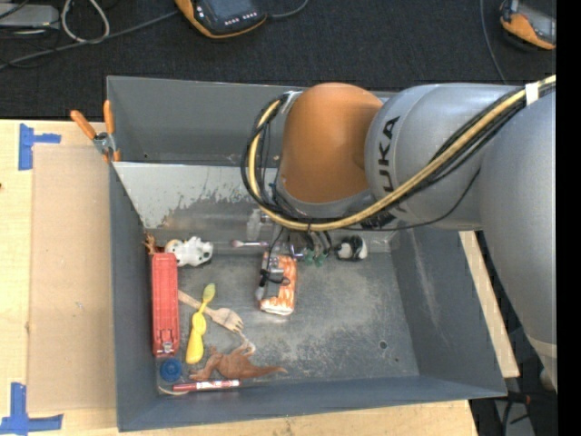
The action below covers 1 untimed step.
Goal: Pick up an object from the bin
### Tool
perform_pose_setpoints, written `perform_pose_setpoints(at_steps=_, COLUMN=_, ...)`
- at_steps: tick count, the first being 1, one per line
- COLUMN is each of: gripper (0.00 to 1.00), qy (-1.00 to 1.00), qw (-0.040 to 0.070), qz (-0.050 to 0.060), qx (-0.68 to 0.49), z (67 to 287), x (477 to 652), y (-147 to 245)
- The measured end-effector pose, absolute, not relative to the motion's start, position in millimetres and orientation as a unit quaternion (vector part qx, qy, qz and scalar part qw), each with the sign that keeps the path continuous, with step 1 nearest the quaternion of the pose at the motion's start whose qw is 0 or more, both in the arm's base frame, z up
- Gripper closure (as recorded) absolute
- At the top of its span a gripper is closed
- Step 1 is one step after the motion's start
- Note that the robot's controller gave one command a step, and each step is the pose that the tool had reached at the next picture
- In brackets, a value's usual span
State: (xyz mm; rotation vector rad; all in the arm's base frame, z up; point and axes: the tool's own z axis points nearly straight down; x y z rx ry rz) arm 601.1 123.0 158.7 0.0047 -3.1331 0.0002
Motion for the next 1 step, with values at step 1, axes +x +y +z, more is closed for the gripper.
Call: perform_pose_setpoints(at_steps=1, gripper=0.00, qy=-1.000, qw=0.000, qz=0.000, qx=0.000, z=163.6, x=602.9, y=122.4)
